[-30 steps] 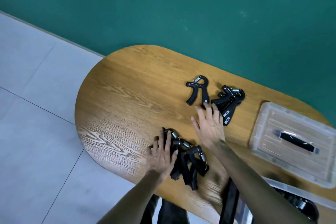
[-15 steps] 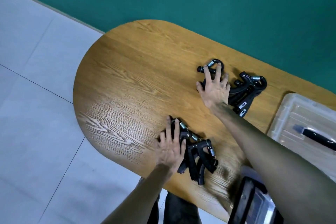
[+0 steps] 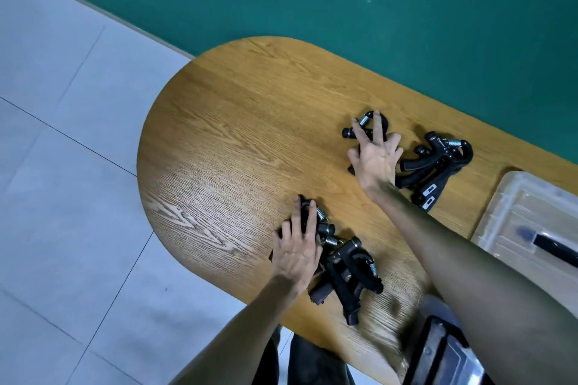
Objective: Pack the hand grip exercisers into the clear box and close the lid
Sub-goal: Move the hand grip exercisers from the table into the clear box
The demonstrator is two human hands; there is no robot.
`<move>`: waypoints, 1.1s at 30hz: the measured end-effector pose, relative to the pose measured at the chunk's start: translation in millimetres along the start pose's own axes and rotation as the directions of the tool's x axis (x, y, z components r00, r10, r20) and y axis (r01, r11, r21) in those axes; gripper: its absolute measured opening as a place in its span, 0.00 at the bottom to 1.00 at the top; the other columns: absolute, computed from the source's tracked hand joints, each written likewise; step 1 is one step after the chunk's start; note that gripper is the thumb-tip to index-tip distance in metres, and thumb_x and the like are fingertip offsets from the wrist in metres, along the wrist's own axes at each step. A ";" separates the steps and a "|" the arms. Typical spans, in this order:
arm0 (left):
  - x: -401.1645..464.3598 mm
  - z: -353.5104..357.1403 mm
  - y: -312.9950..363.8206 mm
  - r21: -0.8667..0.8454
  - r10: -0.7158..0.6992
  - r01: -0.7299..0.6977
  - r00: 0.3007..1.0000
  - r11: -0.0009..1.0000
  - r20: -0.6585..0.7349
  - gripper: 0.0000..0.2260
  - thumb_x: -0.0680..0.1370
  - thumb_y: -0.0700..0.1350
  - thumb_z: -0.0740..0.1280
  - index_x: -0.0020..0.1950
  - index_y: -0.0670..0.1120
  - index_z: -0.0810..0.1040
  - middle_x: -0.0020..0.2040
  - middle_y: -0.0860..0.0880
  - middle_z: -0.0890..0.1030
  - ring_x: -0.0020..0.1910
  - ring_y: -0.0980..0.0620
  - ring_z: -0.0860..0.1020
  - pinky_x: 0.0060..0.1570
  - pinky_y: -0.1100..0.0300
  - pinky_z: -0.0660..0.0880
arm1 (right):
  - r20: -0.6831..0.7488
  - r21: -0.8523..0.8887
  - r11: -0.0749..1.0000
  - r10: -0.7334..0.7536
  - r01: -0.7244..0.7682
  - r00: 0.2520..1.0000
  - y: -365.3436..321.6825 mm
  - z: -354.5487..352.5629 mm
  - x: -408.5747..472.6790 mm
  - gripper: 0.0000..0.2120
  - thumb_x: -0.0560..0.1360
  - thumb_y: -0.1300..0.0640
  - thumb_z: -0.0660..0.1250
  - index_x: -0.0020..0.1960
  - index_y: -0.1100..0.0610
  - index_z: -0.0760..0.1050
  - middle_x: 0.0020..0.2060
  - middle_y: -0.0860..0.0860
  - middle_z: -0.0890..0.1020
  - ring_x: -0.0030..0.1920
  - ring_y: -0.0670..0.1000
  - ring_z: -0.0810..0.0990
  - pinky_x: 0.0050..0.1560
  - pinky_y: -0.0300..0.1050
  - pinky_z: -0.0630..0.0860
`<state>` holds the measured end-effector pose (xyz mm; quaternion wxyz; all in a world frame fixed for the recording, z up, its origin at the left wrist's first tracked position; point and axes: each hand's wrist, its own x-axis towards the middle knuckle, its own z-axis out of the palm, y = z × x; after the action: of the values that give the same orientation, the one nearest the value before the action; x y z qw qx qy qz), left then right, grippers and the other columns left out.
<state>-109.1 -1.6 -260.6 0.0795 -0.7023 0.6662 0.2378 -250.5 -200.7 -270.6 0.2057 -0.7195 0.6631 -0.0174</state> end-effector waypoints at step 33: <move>-113.5 -172.5 103.6 0.035 0.143 -0.140 0.980 0.990 -0.135 0.35 0.85 0.54 0.51 0.79 0.47 0.28 0.82 0.42 0.36 0.63 0.46 0.67 0.60 0.50 0.69 | -0.292 -0.068 0.979 0.165 -0.193 0.942 -20.0 -172.7 -286.4 0.34 0.72 0.56 0.75 0.76 0.46 0.68 0.81 0.54 0.57 0.52 0.60 0.68 0.52 0.63 0.77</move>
<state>-170.6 16.0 -38.5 0.0251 -0.6668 0.7213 0.1856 -317.4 28.2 -35.2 0.0742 -0.6552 0.7485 -0.0699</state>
